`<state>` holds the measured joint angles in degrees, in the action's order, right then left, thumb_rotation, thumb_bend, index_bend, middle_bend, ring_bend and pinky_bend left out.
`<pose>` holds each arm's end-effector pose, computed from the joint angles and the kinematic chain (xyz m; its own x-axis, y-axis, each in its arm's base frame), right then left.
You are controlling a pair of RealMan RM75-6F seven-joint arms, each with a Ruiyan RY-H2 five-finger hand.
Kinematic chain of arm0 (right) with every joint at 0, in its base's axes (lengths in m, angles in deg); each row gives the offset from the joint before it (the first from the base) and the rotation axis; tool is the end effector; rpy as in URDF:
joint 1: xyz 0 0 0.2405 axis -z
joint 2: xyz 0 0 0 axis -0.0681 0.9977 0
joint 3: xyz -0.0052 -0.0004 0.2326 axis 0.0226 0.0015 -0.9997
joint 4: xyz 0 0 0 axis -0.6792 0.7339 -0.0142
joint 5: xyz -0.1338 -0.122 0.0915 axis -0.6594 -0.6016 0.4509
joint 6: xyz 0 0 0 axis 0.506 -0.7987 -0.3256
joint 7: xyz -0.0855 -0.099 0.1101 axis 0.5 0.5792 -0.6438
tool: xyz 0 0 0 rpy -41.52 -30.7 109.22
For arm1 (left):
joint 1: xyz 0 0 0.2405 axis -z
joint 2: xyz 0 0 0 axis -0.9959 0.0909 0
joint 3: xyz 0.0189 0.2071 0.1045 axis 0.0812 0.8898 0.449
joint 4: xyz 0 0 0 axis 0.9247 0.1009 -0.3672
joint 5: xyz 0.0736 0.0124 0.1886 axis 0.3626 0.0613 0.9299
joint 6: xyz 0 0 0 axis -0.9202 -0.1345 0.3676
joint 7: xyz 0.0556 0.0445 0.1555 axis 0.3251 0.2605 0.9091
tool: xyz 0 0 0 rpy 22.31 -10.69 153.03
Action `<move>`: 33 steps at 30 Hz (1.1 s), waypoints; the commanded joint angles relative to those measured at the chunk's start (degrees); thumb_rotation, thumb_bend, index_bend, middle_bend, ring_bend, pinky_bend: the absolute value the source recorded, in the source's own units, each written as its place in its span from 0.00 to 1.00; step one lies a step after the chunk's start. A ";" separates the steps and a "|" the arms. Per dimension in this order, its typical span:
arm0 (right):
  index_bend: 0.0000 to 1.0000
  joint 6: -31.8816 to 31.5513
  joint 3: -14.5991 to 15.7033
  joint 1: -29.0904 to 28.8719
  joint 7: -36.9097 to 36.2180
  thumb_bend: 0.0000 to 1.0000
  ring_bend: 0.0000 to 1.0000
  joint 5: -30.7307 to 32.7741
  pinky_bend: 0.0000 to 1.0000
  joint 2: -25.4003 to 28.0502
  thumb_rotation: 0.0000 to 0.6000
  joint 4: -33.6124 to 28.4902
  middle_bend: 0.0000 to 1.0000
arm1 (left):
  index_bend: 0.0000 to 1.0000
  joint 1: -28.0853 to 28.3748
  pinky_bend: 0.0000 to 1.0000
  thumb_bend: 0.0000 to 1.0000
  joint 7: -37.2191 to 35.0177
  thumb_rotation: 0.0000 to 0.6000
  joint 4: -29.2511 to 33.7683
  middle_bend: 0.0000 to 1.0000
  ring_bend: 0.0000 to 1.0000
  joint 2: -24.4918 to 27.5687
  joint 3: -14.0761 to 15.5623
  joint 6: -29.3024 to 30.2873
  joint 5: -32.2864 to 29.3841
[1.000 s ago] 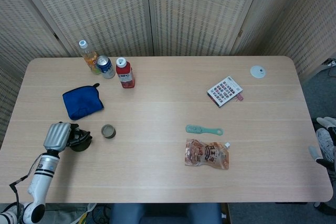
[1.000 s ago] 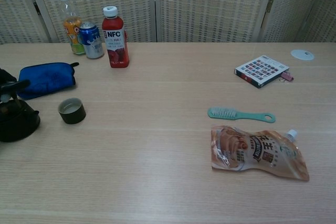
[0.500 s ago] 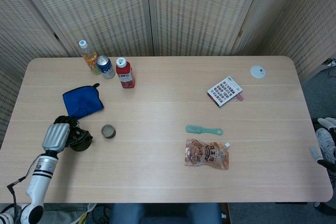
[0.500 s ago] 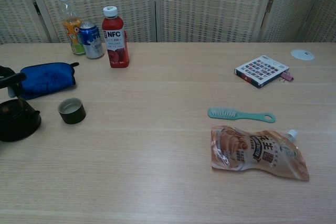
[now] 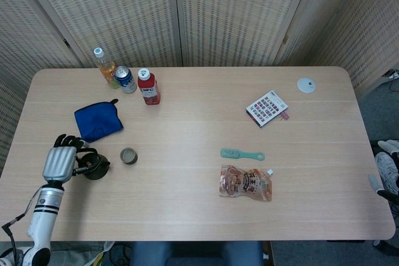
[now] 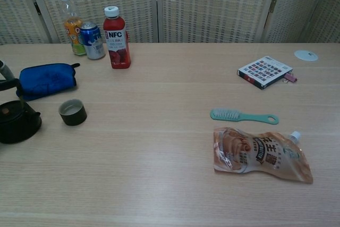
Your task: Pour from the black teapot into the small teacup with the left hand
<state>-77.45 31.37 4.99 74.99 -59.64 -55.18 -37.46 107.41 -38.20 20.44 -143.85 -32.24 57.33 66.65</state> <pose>-0.2862 -0.1883 0.2183 0.4310 0.1497 0.8898 -0.9002 0.1390 0.4127 -0.2691 0.3093 0.0711 0.5122 0.1103 0.8518 0.8579 -0.0198 -0.5134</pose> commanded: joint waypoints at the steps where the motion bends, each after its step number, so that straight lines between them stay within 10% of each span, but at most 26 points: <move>1: 0.24 0.32 0.18 -0.04 -0.18 0.21 0.13 -0.13 0.16 0.18 1.00 -0.01 0.22 | 0.33 -1.96 0.07 0.17 -1.63 0.67 4.18 0.26 0.17 0.97 -1.06 3.49 -0.81; 33: 0.24 6.77 4.50 -3.26 -5.02 0.22 0.13 -7.16 0.16 -0.73 1.00 0.70 0.22 | 0.33 -15.85 0.07 0.17 -5.31 0.89 21.23 0.26 0.17 7.96 4.29 22.10 11.01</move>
<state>-71.00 35.63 2.01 70.11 -66.39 -55.82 -36.69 91.74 -43.70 41.42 -136.00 -28.16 79.35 77.44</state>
